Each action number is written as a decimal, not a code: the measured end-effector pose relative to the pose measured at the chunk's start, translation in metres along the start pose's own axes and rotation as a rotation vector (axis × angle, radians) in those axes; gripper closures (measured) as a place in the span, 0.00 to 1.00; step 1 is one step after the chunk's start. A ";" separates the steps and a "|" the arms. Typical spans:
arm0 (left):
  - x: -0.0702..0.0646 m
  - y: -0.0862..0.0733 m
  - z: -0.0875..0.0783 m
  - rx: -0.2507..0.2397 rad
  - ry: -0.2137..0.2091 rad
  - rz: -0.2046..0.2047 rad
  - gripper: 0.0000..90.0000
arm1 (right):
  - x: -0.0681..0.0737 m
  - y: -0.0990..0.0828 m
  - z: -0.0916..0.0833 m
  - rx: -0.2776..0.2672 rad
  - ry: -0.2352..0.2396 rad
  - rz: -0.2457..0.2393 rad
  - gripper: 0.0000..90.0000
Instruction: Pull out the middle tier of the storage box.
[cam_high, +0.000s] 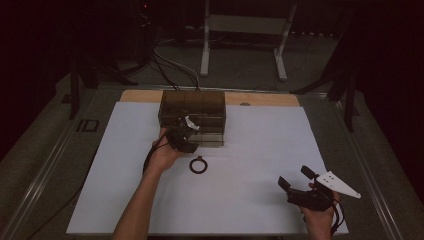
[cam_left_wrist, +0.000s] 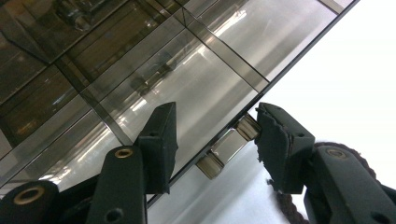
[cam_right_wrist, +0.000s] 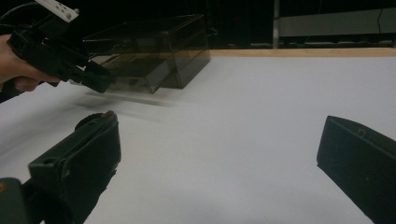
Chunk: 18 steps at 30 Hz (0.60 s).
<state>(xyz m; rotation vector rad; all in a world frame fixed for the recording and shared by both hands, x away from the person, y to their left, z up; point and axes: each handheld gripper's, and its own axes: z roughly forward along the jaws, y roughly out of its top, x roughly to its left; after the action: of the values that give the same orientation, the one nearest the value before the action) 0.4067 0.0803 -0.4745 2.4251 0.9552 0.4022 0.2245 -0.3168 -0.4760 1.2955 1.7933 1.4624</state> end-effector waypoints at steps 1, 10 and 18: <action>0.000 0.000 0.000 0.000 0.000 0.000 0.57 | 0.000 0.000 0.000 0.000 0.000 0.000 0.00; -0.002 -0.001 0.000 0.005 -0.001 0.004 0.58 | 0.001 0.000 0.001 0.001 0.000 0.000 0.00; -0.006 0.000 0.001 0.004 -0.007 0.015 0.59 | 0.000 0.000 0.001 0.002 0.000 0.000 0.00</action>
<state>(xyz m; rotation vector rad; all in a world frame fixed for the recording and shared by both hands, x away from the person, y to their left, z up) 0.4029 0.0764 -0.4755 2.4370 0.9355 0.3971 0.2250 -0.3162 -0.4763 1.2970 1.7952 1.4607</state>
